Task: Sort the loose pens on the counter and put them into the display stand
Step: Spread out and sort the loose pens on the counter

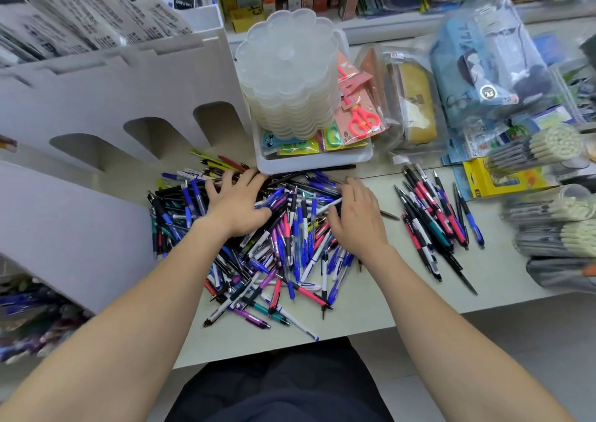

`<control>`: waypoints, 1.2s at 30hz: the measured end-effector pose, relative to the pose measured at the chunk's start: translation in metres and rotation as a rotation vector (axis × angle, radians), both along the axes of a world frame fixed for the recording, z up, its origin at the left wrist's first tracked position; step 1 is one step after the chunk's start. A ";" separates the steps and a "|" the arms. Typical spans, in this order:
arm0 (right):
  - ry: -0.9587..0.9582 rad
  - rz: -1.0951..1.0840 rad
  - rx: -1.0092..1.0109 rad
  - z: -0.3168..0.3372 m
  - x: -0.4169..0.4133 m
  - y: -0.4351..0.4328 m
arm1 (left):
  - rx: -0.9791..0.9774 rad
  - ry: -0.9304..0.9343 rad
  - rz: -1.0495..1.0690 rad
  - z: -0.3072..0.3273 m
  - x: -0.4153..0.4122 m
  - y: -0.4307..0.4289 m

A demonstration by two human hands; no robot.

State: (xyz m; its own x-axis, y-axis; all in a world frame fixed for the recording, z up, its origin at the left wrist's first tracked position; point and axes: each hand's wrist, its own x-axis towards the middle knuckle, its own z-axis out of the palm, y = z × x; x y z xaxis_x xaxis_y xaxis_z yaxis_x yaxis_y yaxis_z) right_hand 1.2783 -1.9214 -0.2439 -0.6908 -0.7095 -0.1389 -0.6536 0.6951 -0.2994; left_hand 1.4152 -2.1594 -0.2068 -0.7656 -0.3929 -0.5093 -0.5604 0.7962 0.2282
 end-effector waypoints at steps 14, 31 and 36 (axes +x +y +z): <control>-0.077 0.141 0.108 0.010 -0.028 -0.023 | -0.056 0.062 -0.002 0.003 0.010 0.044; -0.032 0.279 0.139 0.008 -0.015 -0.041 | -0.055 0.122 0.145 0.008 0.018 0.067; -0.017 0.182 0.130 0.011 -0.018 -0.022 | -0.055 0.141 0.220 0.011 0.019 0.049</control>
